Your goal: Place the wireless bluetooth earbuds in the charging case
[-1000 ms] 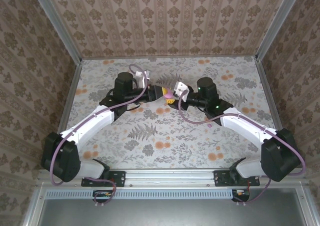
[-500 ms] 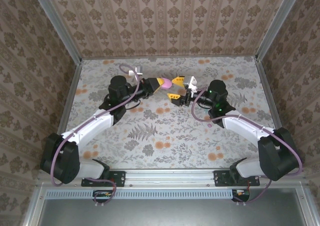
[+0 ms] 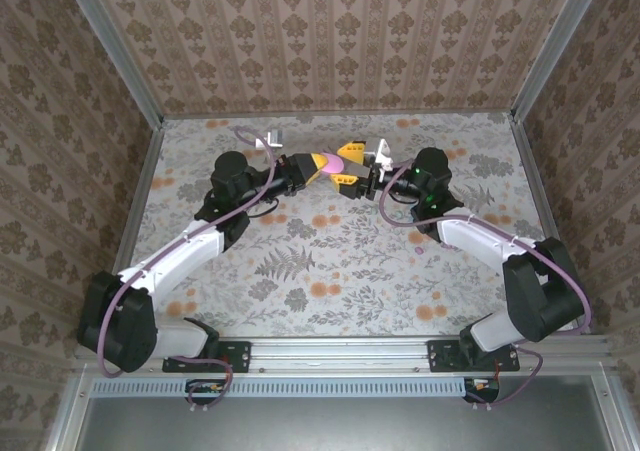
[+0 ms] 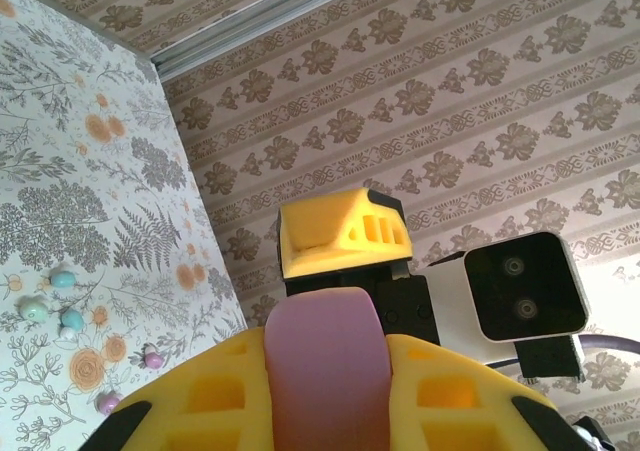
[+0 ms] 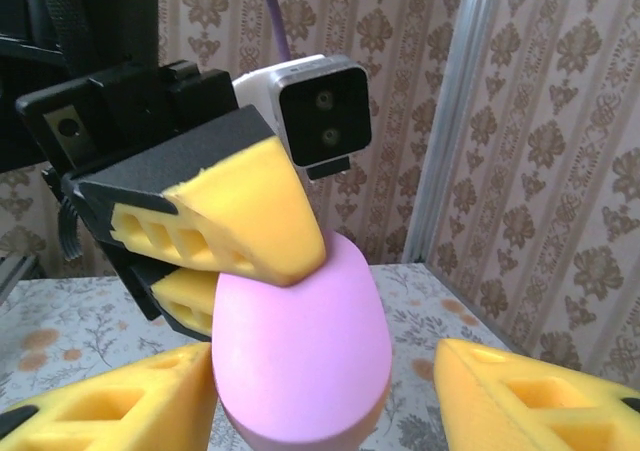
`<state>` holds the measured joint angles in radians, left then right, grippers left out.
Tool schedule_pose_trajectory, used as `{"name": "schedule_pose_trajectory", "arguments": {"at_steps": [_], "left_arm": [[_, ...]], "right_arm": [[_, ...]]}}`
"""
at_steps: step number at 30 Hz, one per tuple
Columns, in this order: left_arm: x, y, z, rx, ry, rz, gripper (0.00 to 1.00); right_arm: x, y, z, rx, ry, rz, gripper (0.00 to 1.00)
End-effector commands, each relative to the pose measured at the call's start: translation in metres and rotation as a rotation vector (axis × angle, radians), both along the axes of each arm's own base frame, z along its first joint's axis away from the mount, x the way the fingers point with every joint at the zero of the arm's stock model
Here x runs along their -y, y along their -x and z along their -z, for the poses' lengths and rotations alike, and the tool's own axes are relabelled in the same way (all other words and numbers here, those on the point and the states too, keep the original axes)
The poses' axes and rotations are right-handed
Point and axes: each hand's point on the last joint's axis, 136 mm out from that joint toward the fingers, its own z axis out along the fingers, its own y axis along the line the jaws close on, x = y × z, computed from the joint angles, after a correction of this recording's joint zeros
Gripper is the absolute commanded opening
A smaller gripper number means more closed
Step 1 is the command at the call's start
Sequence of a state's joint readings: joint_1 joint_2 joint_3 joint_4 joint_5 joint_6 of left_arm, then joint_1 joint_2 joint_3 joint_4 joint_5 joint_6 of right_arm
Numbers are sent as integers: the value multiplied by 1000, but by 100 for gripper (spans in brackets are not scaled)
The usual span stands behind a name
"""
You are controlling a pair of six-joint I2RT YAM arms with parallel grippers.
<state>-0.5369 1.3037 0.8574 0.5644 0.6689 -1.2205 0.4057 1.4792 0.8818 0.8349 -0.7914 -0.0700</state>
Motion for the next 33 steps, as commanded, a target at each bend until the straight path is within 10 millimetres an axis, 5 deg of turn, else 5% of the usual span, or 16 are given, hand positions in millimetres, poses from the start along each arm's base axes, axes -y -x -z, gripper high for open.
{"name": "schedule_pose_trajectory", "arguments": {"at_steps": [1,8,13,18,24,33], "left_arm": [[0,11,-18,47,35,37,8],[0,13,-21,56,38,48,12],[-6,13,-22,147,-19,22,54],[-32,17,-10,488,-312,-45,79],[-49,32,-9,1005,-429,-31,84],[-24,36,-15,1121,-352,123,84]], "right_arm": [[-3,2,-18,33,-26,-49,56],[-4,3,-17,20,-18,-57,47],[-1,4,-17,-64,-5,-75,44],[3,8,-14,-310,49,-148,41],[11,19,-19,-446,42,-239,39],[12,37,-35,-380,40,-301,40]]}}
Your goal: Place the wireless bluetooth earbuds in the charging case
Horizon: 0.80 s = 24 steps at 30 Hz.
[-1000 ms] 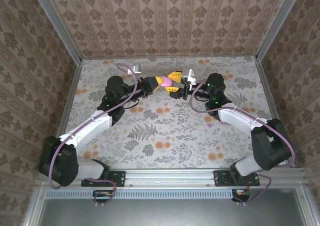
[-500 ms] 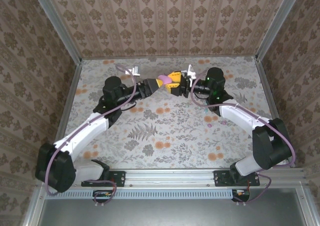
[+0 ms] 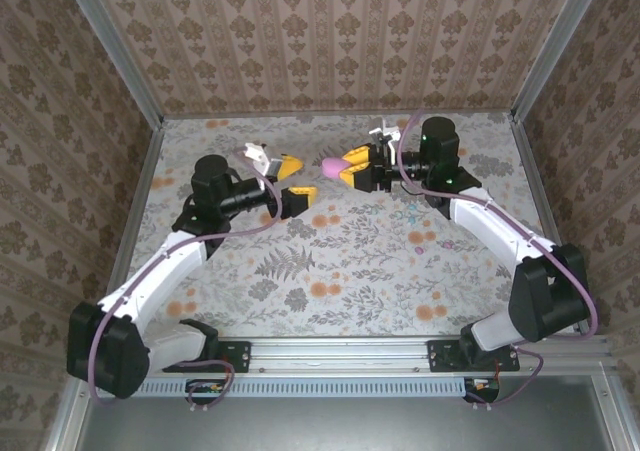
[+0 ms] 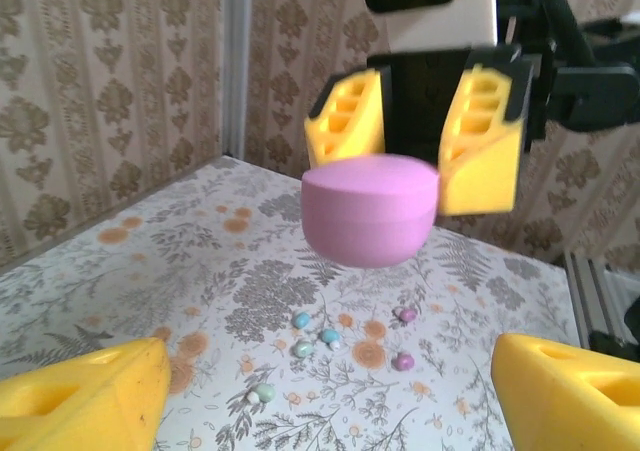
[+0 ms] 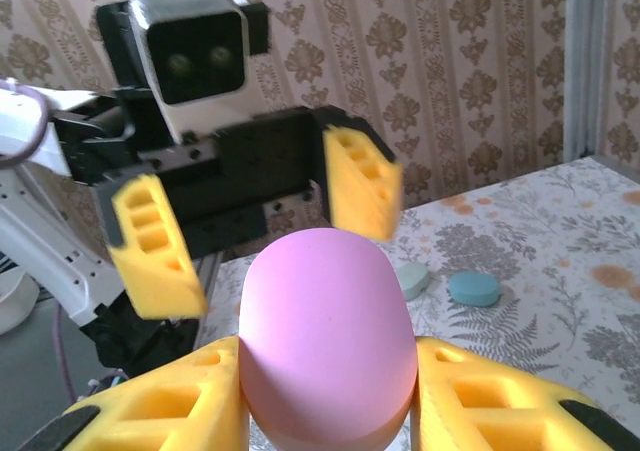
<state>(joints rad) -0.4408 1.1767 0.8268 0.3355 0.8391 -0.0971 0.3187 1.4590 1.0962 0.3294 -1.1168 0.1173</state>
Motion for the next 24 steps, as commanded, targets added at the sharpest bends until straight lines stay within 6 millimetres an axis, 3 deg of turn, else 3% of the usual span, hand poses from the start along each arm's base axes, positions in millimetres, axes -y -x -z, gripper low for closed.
{"name": "schedule_pose_trajectory", "arguments": {"at_steps": [1,24], "left_arm": [[17,18,-28,166,40,120,84],[48,16,-41,61,136,224,61]], "right_arm": [[0,17,-26,47,-33,-57,40],[-4,24,-31,162,-54,-70,40]]}}
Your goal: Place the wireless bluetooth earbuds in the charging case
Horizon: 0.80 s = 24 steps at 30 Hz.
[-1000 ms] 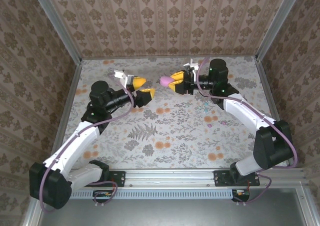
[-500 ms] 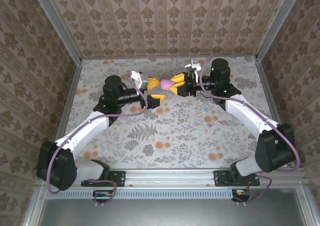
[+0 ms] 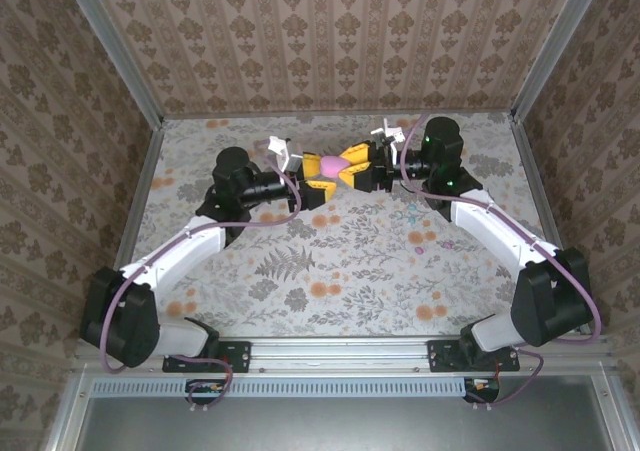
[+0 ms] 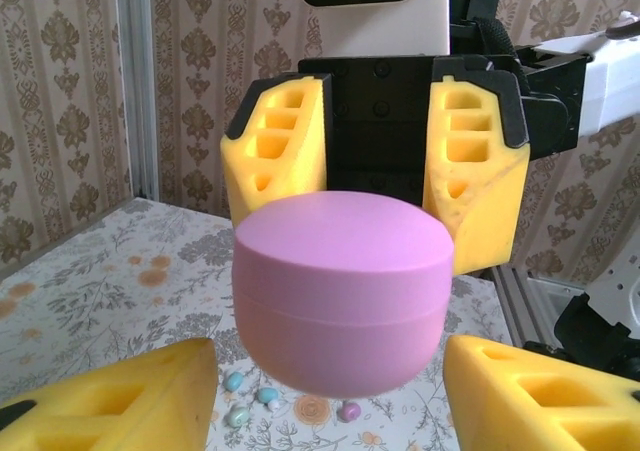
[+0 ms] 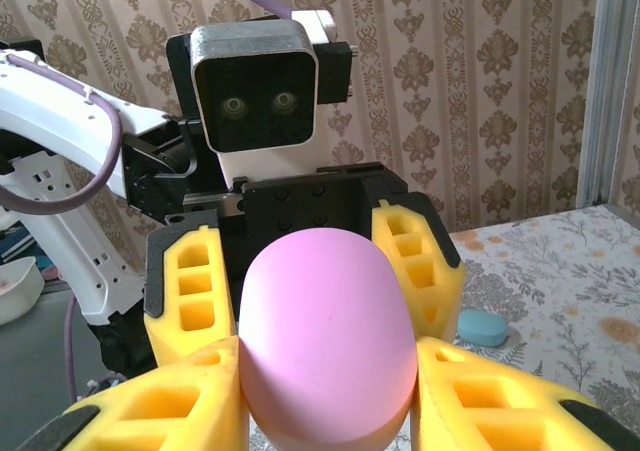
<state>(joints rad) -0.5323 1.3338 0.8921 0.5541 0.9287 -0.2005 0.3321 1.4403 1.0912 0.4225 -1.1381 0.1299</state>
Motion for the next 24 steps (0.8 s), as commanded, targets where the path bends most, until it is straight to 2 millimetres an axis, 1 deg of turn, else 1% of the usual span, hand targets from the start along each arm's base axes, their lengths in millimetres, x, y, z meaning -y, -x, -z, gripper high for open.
{"name": "schedule_pose_trajectory", "arguments": {"at_steps": [1,13,15,21,24], "left_arm": [[3,7,-28,46,59,43,60],[1,9,-35,69,76,32,61],[1,9,-35,68,77,32,57],[1,8,-38,61,99,37,52],[3,7,-36,52,95,44,48]], "right_arm": [[-1,13,-12,75,-17,-35,40],[-1,13,-9,74,-14,-36,40],[-1,13,-9,75,-14,-37,40],[0,15,-8,88,-18,-37,40],[0,14,-8,90,-20,-29,40]]}}
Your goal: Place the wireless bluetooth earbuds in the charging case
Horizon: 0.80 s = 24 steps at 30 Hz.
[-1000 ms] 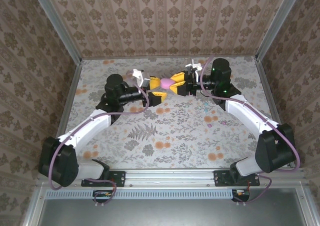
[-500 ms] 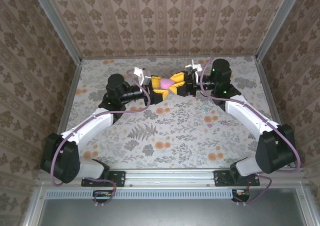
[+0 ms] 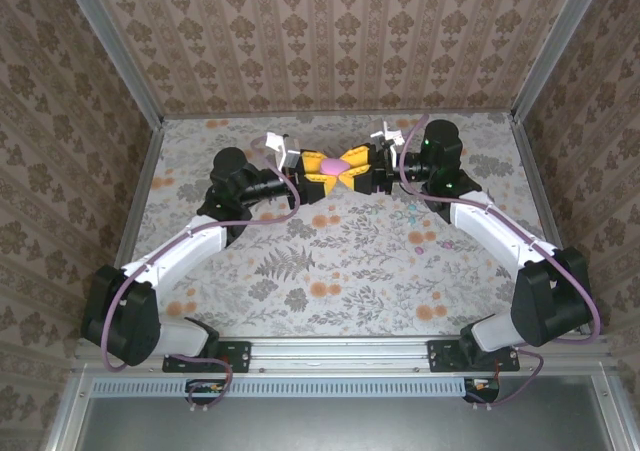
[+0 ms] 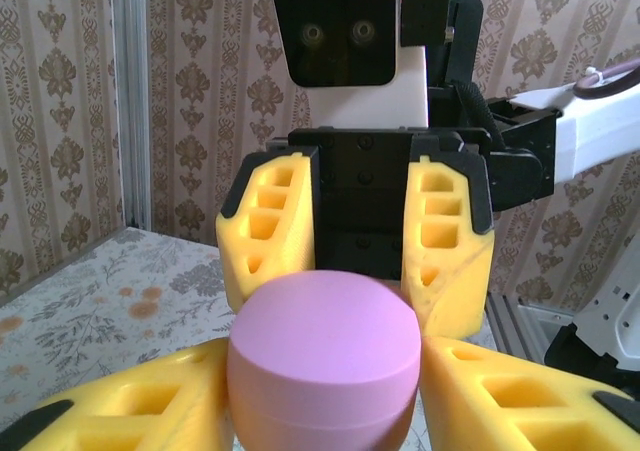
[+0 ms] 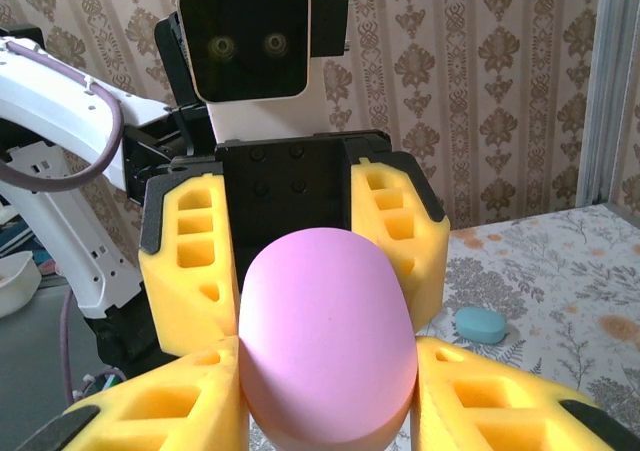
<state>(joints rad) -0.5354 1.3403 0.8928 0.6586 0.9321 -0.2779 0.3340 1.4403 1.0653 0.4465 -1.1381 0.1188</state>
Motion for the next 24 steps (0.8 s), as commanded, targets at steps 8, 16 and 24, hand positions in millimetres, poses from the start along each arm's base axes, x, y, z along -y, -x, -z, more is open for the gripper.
{"name": "schedule_pose_trajectory", "arguments": {"at_steps": [8,16,24], "left_arm": [[3,5,-13,37,16,37,52],[3,6,-15,44,13,44,49],[3,8,-20,53,22,46,46]], "right_arm": [[1,10,-21,84,-41,-7,40],[0,8,-24,75,-52,-5,40],[0,7,-21,64,-47,-3,39]]}}
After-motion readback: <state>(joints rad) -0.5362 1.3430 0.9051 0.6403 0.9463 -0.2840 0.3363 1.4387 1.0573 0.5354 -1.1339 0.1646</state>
